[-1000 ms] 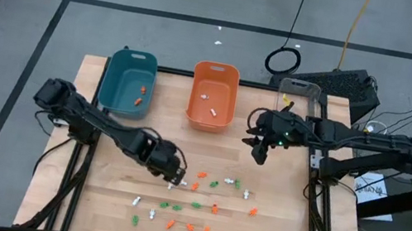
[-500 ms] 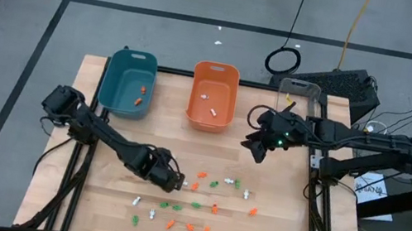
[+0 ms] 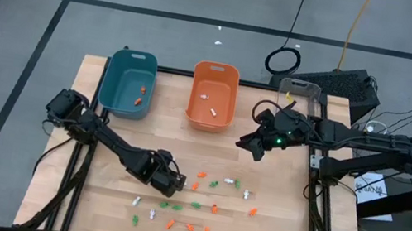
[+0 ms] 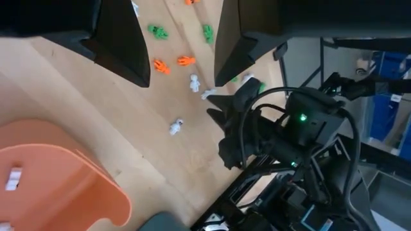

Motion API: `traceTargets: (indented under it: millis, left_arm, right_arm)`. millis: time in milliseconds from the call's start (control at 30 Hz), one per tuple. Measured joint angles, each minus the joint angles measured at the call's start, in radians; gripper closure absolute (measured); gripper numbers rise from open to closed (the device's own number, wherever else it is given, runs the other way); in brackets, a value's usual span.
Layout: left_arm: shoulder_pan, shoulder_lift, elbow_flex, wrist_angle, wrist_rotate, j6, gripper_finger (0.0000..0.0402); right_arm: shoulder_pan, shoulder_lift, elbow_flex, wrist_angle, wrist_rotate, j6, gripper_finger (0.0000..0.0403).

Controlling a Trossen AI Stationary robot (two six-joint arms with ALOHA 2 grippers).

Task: Sort Halloween decoration
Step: Put the white skeleton toy into the orange bin

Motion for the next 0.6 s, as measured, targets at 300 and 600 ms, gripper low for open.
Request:
traceTargets:
  millis: [300,600]
  left_arm:
    - [-0.017,0.004,0.000,0.039,0.010,-0.007,0.0233]
    - [-0.017,0.069,0.000,0.096,0.040,-0.025,0.0233]
  right_arm:
    - [-0.001,0.000,0.000,-0.001,0.005,-0.046,0.0245]
    - [-0.041,0.000,0.000,-0.001,0.006,-0.106,0.0245]
